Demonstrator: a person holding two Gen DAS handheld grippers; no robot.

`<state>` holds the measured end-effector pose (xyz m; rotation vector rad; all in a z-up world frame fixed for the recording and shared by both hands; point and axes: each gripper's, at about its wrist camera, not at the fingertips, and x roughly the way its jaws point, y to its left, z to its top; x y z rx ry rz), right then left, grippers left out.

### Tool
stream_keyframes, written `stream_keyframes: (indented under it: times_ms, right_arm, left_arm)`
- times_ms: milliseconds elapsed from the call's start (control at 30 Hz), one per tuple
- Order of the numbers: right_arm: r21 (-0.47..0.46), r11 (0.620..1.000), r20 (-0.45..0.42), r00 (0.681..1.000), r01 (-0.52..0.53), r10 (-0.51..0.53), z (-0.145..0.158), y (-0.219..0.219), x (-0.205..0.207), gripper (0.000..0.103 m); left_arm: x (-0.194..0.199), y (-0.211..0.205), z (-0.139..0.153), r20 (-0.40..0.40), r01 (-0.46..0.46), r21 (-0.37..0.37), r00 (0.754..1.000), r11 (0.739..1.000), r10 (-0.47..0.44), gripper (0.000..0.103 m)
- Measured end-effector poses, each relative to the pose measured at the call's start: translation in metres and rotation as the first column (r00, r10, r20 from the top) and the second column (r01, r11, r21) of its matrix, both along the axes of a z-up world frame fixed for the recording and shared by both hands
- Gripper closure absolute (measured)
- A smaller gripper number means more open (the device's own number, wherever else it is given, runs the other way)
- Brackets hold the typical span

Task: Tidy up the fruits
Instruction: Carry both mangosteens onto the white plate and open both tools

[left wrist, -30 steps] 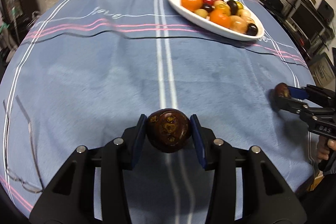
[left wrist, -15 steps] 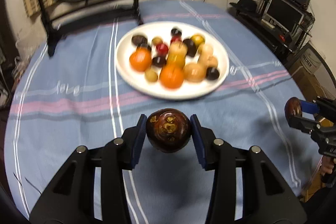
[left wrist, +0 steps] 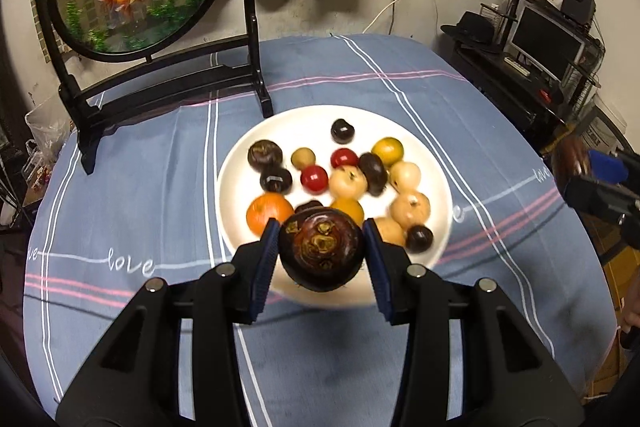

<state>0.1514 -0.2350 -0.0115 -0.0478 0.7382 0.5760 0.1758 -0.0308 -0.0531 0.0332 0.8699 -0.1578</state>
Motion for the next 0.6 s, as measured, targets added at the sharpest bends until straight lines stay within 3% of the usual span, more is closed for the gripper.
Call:
stream_keyframes:
  times_ms: [600]
  right_arm:
    - [0.012, 0.999, -0.079, 0.996, -0.034, 0.035, -0.048, 0.052, 0.127, 0.059]
  left_arm:
    - [0.116, 0.008, -0.04, -0.055, -0.028, -0.017, 0.998, 0.999, 0.027, 0.06]
